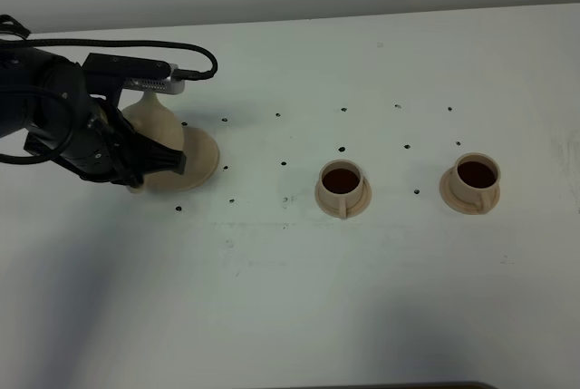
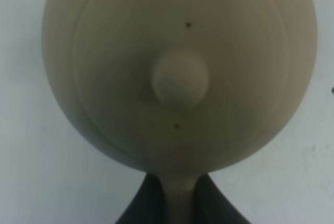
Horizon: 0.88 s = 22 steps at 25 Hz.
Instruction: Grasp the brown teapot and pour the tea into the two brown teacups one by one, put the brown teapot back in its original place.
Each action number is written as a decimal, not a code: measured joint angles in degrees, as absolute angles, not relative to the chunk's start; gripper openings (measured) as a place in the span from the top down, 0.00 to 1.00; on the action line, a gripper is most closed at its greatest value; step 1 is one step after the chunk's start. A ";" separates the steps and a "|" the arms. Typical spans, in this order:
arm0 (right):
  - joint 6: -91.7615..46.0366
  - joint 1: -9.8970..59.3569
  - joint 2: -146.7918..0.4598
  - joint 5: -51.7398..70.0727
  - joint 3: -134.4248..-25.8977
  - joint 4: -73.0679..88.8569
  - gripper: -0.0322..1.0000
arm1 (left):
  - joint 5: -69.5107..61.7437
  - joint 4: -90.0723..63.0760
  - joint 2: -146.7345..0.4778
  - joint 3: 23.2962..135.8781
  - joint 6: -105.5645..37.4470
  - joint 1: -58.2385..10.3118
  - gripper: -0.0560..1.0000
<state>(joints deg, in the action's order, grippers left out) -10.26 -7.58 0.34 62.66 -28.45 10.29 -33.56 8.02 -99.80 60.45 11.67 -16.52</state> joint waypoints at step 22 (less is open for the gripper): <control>-10.26 -7.58 0.34 62.66 -28.45 10.39 0.78 | -30.55 4.89 -109.78 64.86 11.29 -16.52 0.83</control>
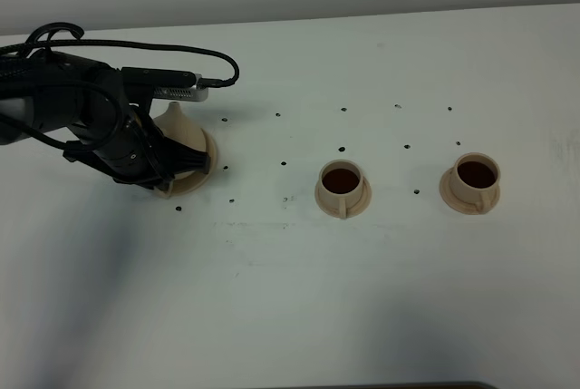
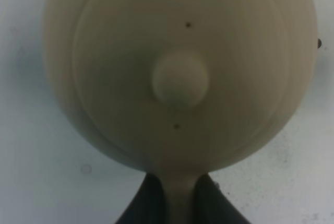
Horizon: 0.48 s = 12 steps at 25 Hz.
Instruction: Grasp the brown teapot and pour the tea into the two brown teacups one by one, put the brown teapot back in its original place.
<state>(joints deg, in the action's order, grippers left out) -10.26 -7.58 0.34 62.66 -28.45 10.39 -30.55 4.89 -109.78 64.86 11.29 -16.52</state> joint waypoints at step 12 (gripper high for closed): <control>-10.26 -7.58 0.34 62.66 -28.45 10.39 0.78 | -30.80 4.89 -109.31 64.92 11.29 -16.52 0.74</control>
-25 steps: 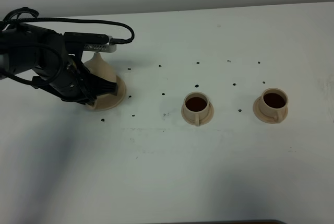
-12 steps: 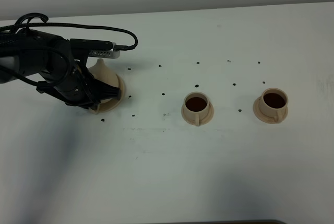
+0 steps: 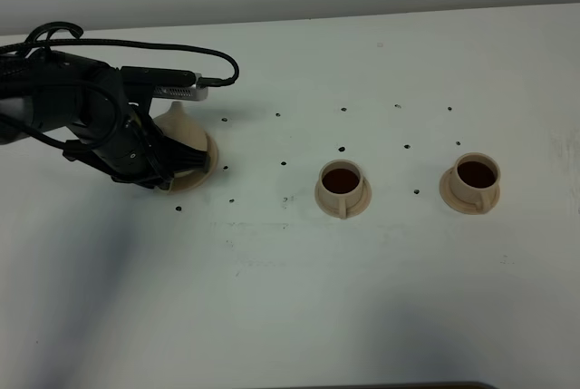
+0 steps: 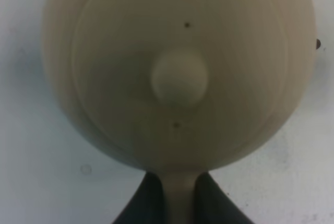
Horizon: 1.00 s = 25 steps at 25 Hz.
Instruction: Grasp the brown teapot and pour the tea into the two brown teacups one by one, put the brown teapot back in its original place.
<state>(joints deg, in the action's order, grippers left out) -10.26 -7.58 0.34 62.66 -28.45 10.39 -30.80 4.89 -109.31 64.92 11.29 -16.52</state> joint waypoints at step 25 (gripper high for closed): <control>-10.26 -7.58 0.34 62.66 -28.45 10.39 0.78 | -64.21 3.03 -81.07 56.86 5.75 -16.52 0.57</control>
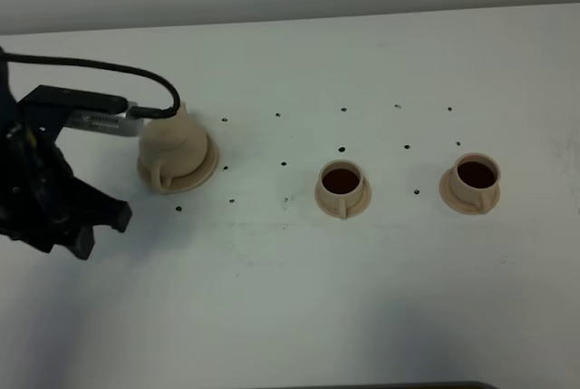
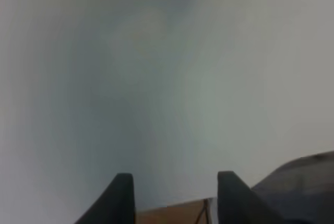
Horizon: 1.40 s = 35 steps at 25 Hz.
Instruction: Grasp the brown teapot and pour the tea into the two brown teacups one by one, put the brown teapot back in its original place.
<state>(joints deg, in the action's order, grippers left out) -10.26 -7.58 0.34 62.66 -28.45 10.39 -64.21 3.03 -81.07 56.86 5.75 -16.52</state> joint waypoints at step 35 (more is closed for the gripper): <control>-10.26 -7.58 0.34 62.66 -28.45 10.39 0.78 | -61.66 0.00 -21.41 29.03 4.00 -16.52 0.58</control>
